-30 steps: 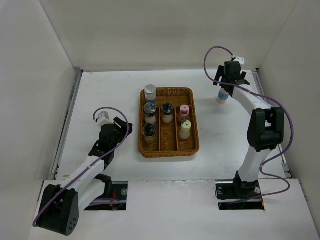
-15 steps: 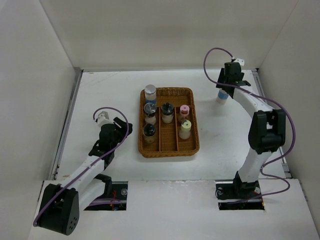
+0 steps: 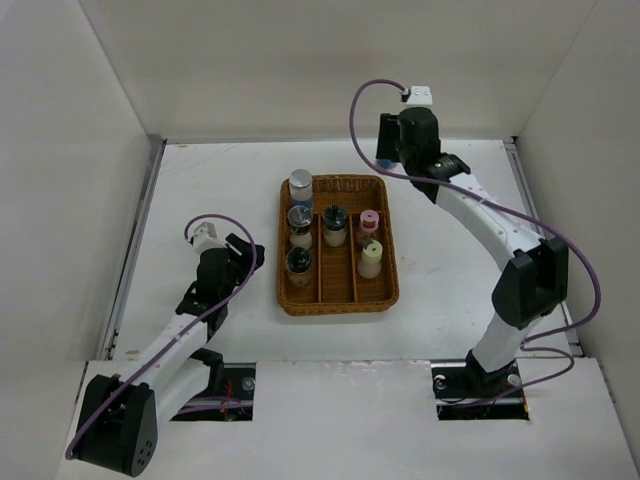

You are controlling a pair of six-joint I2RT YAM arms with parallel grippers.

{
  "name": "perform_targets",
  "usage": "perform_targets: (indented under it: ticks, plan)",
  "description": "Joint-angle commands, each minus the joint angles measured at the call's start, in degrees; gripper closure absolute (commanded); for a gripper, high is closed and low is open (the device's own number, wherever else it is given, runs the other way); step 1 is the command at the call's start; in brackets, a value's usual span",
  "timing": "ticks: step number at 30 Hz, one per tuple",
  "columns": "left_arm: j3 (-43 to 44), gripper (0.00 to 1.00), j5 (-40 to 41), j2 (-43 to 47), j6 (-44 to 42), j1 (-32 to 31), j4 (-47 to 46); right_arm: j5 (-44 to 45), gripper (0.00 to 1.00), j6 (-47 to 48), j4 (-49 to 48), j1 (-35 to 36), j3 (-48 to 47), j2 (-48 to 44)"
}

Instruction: Organize the condiment bottles

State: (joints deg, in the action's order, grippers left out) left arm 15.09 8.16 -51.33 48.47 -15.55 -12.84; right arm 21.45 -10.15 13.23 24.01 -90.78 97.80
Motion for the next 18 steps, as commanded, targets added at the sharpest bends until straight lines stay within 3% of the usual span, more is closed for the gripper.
perform_targets:
  ticks: [1,9,18]
  plan:
    - [2.66,0.46,-0.25,2.9,0.23,0.39,-0.52,-0.62,0.5,1.19,-5.32,1.86,-5.45,2.56]
    - [2.13,0.46,-0.08,5.36,-0.13,1.53,1.59,-1.41,0.5,-0.13,-5.32,5.56,-6.51,9.6]
    - [1.78,0.46,-0.34,5.36,-0.3,1.97,1.68,-1.5,0.49,-1.89,-7.78,6.44,-0.98,12.68]
